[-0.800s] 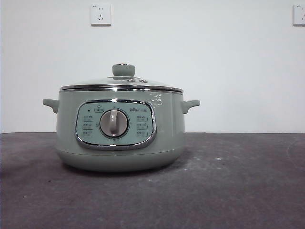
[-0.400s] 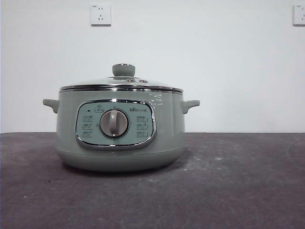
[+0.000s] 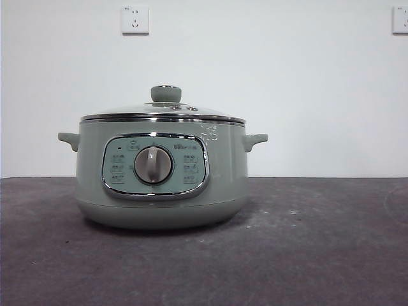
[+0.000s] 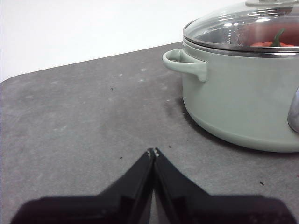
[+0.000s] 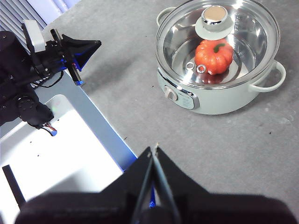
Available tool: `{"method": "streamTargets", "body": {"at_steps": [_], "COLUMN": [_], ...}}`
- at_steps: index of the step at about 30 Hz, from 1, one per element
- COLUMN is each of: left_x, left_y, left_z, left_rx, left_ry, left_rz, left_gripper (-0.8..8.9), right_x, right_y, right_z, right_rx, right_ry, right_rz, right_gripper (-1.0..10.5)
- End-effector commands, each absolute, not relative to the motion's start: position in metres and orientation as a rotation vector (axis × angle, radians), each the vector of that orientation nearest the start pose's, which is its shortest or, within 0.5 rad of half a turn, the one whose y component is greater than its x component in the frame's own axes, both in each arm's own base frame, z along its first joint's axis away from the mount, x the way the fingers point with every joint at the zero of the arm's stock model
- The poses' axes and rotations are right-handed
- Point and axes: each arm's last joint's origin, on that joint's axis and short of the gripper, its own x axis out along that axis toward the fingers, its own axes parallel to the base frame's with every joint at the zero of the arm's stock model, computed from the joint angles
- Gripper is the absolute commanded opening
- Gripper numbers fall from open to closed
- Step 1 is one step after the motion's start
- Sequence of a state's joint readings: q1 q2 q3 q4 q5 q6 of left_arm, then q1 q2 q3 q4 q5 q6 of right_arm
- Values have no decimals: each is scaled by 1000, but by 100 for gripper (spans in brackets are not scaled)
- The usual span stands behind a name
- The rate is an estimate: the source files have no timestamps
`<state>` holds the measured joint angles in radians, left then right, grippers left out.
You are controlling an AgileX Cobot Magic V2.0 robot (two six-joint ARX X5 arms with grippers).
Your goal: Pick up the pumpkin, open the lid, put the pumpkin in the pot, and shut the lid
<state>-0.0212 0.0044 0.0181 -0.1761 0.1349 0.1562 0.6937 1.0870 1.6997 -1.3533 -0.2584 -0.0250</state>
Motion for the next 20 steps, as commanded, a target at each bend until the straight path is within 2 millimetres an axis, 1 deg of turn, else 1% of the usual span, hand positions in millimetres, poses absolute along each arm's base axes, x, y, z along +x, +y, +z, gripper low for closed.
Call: {"method": "streamTargets", "body": {"at_steps": [1,20], "left_x": [96,96], "left_y": [-6,-6], "left_z": [147,147], "left_rx": [138,140], "left_ry": [165,162], "left_rz": [-170,-163], "left_gripper": [-3,-3], "right_x": [97,88], "right_y": [90,83], "right_z": [461,464], "right_rx": [-187,-180], "right_ry": [757,726], "right_rz": [911,914], "right_gripper": [1,1]}}
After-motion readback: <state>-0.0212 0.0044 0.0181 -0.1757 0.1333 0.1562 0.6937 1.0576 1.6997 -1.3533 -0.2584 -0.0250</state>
